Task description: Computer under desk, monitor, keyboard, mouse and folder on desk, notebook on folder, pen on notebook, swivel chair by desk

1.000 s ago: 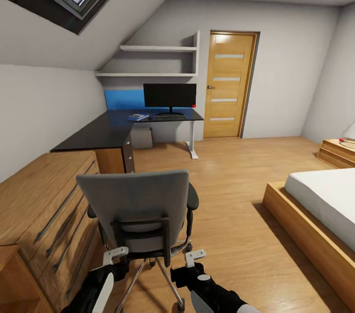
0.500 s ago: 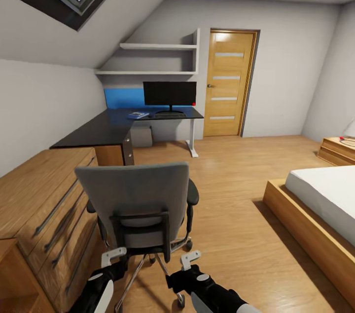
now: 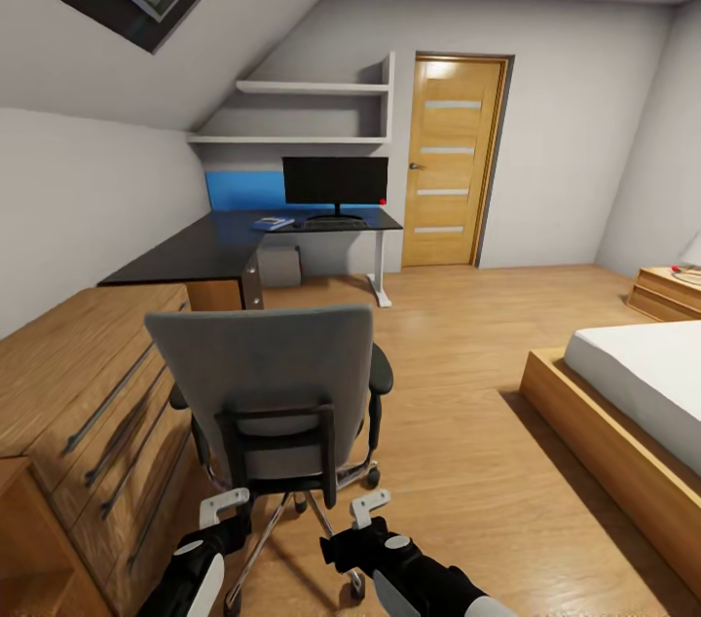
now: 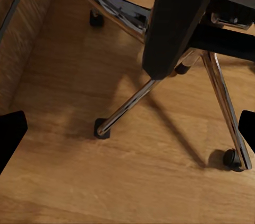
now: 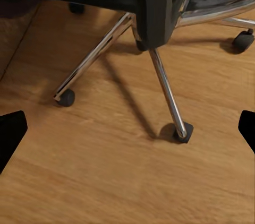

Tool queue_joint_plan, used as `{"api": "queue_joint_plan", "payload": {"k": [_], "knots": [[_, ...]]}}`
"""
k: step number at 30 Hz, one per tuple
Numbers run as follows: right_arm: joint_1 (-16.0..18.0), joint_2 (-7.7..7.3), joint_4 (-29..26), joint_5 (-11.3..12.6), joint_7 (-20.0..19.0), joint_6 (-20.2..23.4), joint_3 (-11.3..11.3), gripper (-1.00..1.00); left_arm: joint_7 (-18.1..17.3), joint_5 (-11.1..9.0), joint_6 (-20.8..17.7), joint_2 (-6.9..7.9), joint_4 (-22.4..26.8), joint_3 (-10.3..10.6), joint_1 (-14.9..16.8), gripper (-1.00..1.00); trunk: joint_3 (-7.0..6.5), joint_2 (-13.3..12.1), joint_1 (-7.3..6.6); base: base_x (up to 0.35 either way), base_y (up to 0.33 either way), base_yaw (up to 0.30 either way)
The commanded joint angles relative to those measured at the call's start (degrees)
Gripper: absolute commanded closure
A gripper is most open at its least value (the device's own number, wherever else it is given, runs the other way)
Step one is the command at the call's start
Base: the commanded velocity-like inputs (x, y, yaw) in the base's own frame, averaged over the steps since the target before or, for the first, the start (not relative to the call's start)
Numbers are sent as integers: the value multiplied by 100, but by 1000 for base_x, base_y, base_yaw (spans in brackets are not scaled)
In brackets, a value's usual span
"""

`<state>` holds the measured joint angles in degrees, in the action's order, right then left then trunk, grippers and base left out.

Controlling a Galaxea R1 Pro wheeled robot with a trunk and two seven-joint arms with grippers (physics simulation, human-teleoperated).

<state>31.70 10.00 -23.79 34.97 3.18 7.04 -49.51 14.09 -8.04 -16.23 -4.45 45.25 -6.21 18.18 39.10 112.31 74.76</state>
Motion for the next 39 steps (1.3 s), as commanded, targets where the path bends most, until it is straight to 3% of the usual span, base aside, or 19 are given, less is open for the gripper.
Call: {"api": "queue_joint_plan", "payload": {"k": [1,6,13,20,23,30,39], "knots": [[6,0,-53,29,37,16,-28,-100,23,-59,-22,-3,11,-9,1,-100,25,45,22,0,0,0],[4,0,-41,32,52,-237,-28,-100,23,-57,-21,-3,11,-11,1,-100,114,245,132,0,0,0],[3,0,137,51,72,-1105,-30,-100,23,-57,-20,36,10,-12,1,-100,240,526,285,0,0,0],[3,0,161,20,64,-1395,-29,-100,23,-57,-20,67,12,-12,1,-100,366,807,439,0,0,0],[3,0,167,-17,55,-1831,-25,-100,23,-57,-20,73,11,-12,1,-100,419,927,505,0,0,0],[0,0,160,-259,59,-2002,-26,-100,23,-57,-19,72,10,-12,1,-100,545,1208,659,0,0,0],[-4,0,144,-423,46,-2323,-23,-100,12,-57,-20,212,17,-106,1,-100,545,1208,659,0,0,0]]}}
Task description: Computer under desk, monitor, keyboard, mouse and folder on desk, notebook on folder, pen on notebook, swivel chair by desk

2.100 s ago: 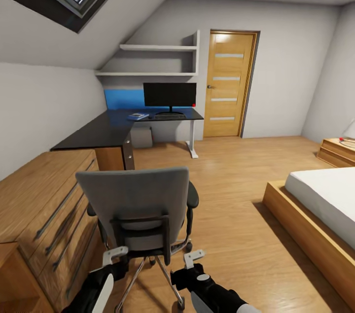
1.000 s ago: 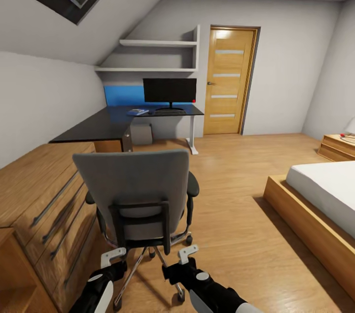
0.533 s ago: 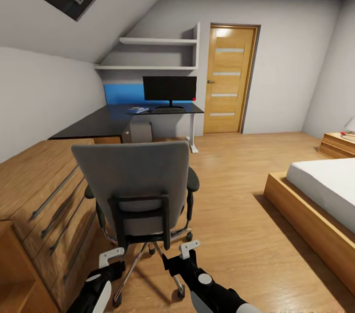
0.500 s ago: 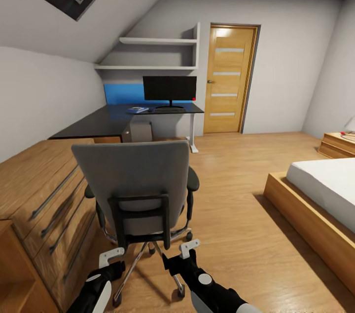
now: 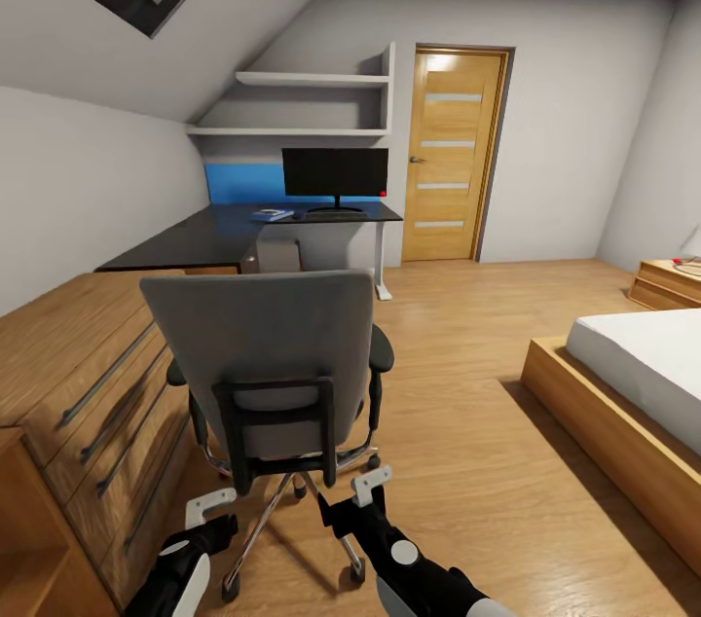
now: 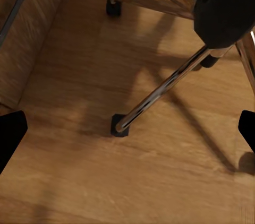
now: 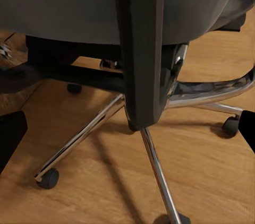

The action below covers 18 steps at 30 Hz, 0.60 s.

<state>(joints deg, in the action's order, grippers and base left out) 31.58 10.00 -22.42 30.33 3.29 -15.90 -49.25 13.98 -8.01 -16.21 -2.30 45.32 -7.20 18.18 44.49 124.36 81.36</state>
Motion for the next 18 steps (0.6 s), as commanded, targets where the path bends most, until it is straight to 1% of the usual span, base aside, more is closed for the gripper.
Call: {"api": "queue_joint_plan", "payload": {"k": [1,18], "knots": [[8,0,6,42,32,-32,-47,-100,22,-60,-23,0,11,-9,1,-100,6,3,-1,0,0,0],[6,0,-7,81,55,-46,-28,-100,9,-60,-23,10,12,-18,1,-100,6,3,-1,0,0,0]]}}
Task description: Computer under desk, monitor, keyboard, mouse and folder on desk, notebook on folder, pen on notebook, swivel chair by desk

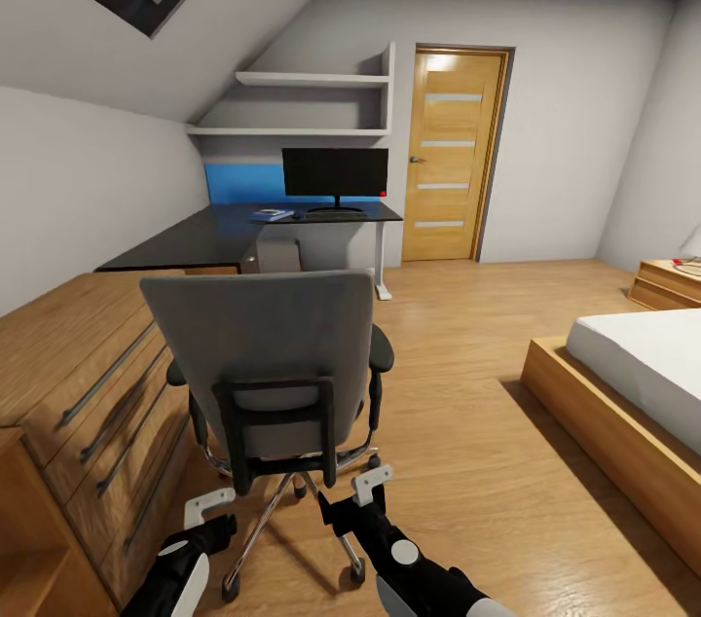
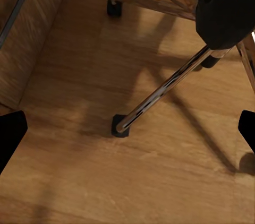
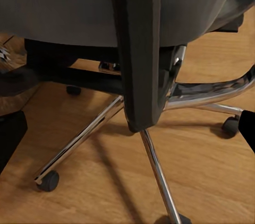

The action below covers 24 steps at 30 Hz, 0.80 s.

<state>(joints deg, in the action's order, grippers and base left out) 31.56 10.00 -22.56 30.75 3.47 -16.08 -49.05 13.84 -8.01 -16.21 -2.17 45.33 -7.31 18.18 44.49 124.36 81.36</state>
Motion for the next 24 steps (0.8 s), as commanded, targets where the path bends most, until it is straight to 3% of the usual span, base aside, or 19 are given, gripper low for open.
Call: {"api": "queue_joint_plan", "payload": {"k": [1,24], "knots": [[8,0,7,40,35,-28,-47,-100,23,-60,-23,-3,11,-7,1,-100,6,3,-1,0,0,0],[8,0,23,45,39,-27,-35,-100,20,-52,-5,-3,3,1,1,-100,6,3,-1,0,41,0]]}}
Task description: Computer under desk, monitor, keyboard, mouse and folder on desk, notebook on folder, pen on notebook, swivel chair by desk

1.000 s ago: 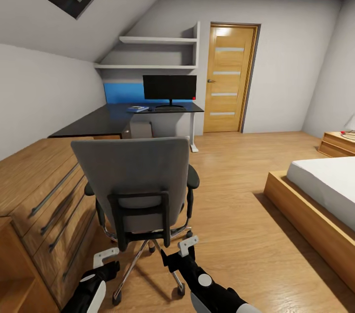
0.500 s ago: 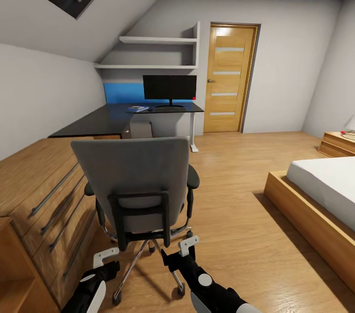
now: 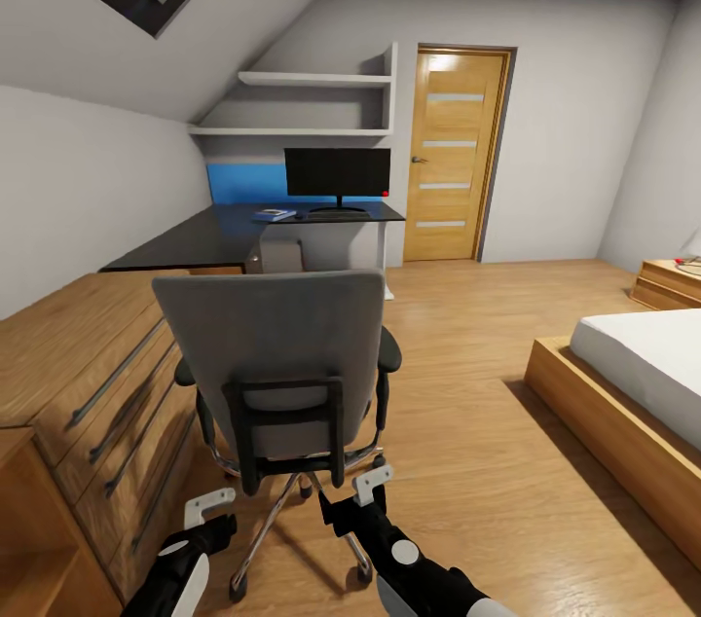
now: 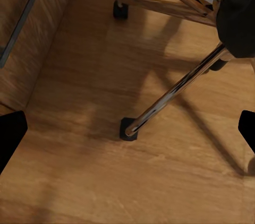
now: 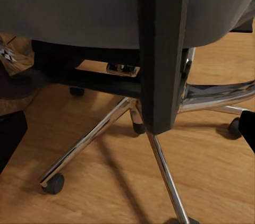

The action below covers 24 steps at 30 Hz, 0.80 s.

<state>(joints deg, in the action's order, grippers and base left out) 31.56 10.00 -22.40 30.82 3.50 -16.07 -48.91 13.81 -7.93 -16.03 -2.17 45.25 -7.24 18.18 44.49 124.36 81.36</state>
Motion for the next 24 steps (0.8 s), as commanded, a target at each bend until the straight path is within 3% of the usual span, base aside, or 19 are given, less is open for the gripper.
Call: {"api": "queue_joint_plan", "payload": {"k": [1,24], "knots": [[8,0,7,38,37,-28,-48,-100,23,-60,-23,-3,11,-8,1,-100,6,3,-1,0,7,0],[9,0,33,22,44,-53,-49,-100,17,-60,-14,-3,10,-10,1,-100,6,3,-1,42,0,0]]}}
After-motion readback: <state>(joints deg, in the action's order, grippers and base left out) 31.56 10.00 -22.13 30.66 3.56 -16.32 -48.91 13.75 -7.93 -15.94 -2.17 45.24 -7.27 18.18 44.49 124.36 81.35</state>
